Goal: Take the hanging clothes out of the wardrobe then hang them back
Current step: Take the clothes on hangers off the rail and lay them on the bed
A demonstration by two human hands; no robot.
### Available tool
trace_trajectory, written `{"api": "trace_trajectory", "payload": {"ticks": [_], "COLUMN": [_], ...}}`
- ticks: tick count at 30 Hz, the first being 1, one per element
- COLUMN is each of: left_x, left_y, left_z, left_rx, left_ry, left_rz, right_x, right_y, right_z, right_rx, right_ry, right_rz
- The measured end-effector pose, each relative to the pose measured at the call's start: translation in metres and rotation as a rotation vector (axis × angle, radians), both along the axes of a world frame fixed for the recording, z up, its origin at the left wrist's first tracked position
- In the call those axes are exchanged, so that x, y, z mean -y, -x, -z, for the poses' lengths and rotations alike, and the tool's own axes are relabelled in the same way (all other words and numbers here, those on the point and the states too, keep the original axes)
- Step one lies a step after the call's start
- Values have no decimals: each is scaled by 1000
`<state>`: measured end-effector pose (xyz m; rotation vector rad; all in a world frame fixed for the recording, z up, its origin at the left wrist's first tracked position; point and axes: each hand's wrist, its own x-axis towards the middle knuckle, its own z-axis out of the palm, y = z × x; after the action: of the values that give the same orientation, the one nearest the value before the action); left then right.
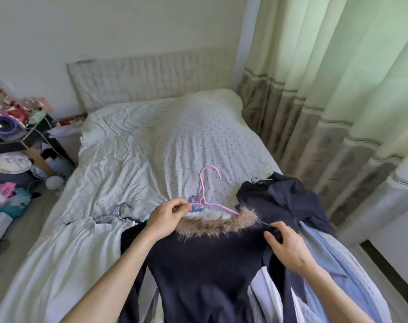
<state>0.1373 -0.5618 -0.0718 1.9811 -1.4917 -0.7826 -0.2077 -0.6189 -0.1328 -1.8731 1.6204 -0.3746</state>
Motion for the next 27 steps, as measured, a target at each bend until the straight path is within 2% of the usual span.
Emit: {"api": "trace_trajectory", "payload": {"ticks": [5,9,13,15,19,21,24,27], "left_x": [97,159,194,214,232,221,183,143], "left_y": [-55,-92,-106,-111,-107,-87,-50,-29], "left_z": [79,172,254,283,325,337,345,353], "left_rx": [66,11,-46,-6,300,413,438,377], "left_ry": [-90,-244,-340,-372,-622,-659,-664,-839], "left_rz": [-115,-209,-269,-291,-151,-3,190,238], "right_x": [83,130,142,138,110,94,87,96], "right_y": [-70,-114,-129,-129,-121,-116,-114,-116], "right_z": [47,104,153,180,230,244,249,244], "right_rx": [5,-15,-35,-111,-444,-537,-594,-588], "right_ry": [-116,-267,-424,-449,-475,-512,-490,-512], "right_rz": [84,142,101,20,-132,-195,-251,-276]}}
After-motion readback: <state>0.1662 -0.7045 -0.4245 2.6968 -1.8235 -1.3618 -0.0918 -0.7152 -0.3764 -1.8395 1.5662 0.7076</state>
